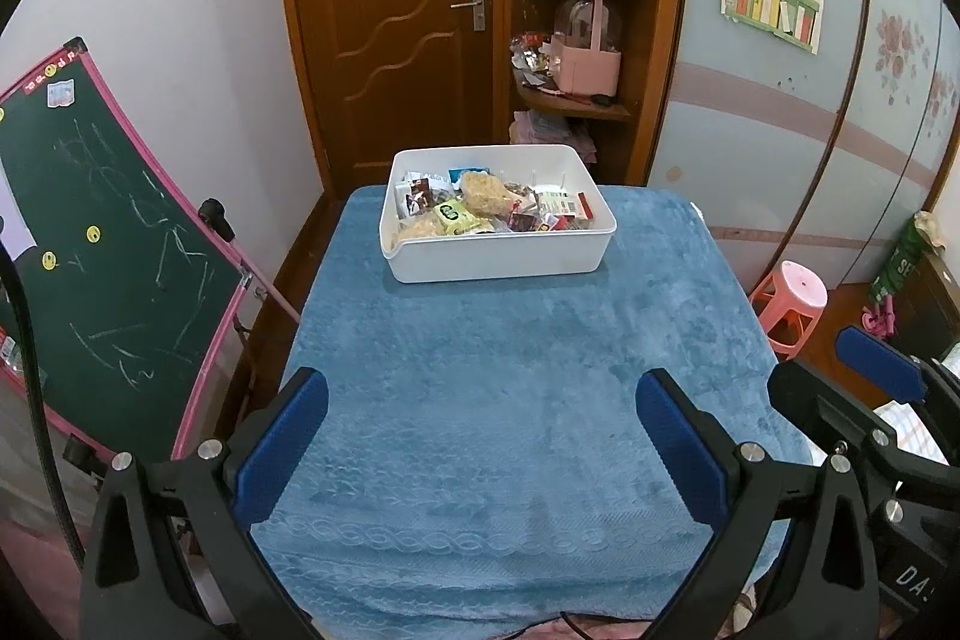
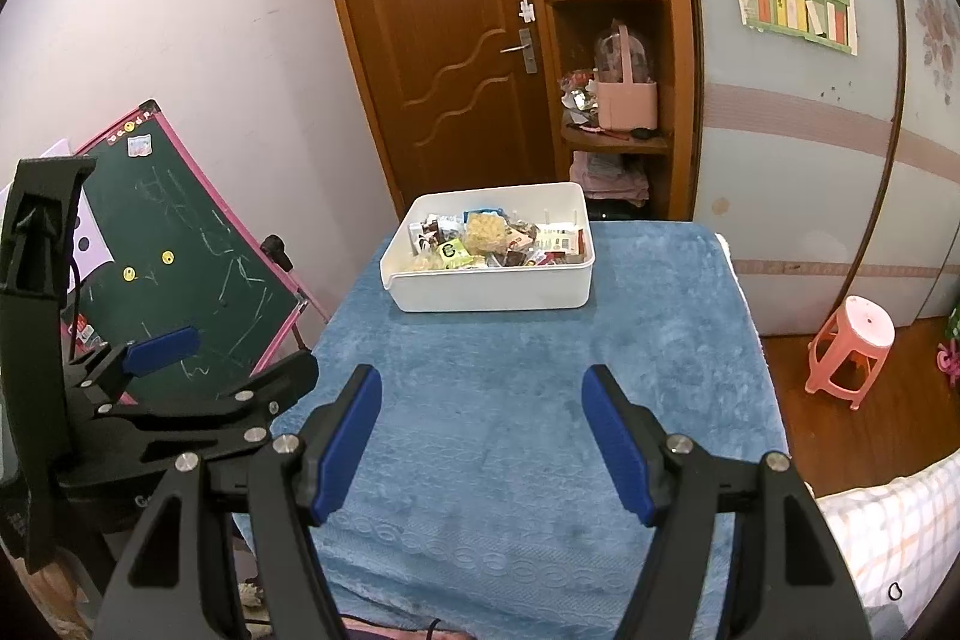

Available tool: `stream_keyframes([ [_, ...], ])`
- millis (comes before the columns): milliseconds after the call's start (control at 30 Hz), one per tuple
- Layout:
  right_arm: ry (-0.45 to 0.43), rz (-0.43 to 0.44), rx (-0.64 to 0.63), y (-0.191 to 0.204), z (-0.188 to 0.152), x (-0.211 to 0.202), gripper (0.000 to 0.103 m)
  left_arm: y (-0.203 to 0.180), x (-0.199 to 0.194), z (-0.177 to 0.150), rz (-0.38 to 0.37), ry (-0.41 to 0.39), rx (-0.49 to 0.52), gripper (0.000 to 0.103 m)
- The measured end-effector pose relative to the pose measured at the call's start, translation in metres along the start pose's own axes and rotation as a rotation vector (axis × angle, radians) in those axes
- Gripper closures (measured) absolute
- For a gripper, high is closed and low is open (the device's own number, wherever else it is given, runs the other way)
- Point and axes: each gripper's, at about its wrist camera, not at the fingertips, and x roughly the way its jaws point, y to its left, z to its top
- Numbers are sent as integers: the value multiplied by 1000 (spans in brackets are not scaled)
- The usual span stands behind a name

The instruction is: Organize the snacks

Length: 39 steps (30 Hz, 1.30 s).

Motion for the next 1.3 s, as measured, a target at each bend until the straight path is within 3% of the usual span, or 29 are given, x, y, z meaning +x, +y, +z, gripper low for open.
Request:
stream_keyframes([
  [1300,25,13,18,2,-7,6,33,-4,7,-10,-8,32,-3,1],
])
